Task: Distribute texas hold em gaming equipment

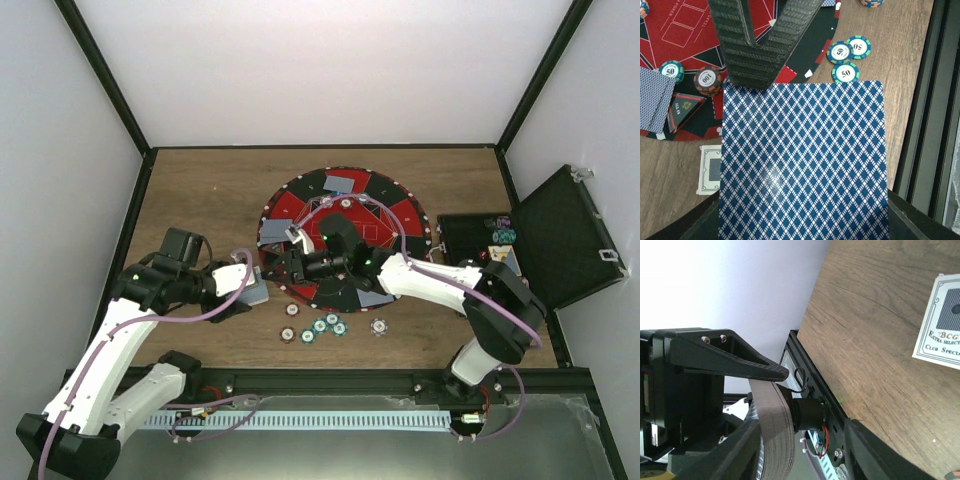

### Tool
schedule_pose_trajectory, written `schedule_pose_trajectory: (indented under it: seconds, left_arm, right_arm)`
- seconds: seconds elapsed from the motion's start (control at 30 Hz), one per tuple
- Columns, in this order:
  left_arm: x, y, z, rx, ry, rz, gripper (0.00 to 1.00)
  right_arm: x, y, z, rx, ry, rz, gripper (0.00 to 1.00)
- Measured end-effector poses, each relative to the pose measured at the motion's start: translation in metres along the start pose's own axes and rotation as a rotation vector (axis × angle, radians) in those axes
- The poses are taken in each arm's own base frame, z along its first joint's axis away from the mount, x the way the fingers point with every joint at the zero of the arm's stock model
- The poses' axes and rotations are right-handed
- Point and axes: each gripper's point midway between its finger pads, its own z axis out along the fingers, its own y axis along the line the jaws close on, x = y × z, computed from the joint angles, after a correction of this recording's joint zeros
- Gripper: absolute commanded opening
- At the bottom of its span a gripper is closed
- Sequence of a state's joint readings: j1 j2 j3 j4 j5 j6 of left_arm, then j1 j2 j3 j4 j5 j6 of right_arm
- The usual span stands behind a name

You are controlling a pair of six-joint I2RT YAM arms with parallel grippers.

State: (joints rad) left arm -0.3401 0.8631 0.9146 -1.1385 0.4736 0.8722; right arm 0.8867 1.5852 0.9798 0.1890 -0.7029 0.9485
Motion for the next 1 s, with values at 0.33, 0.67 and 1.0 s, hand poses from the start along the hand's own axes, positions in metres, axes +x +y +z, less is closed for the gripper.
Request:
schedule_pose_trajectory:
  seconds: [0.33,0.67,1.0]
  left_arm:
    - [0.0,0.0,0.0,0.002,-0.002,0.0,0.09]
    - [0.001,0.0,0.0,0.0,0.003,-0.001,0.09]
    - [0.001,0.001,0.001,-0.003,0.004,0.0,0.09]
  right_arm:
    - [0.014,0.006,0.021,-0.002,0.058,-0.005,0.72]
    - [0.021,0.005,0.062,-0.014,0.133,-0.006,0.67]
    - [0.016,-0.001,0.046,-0.04,0.105,-0.007,0.55]
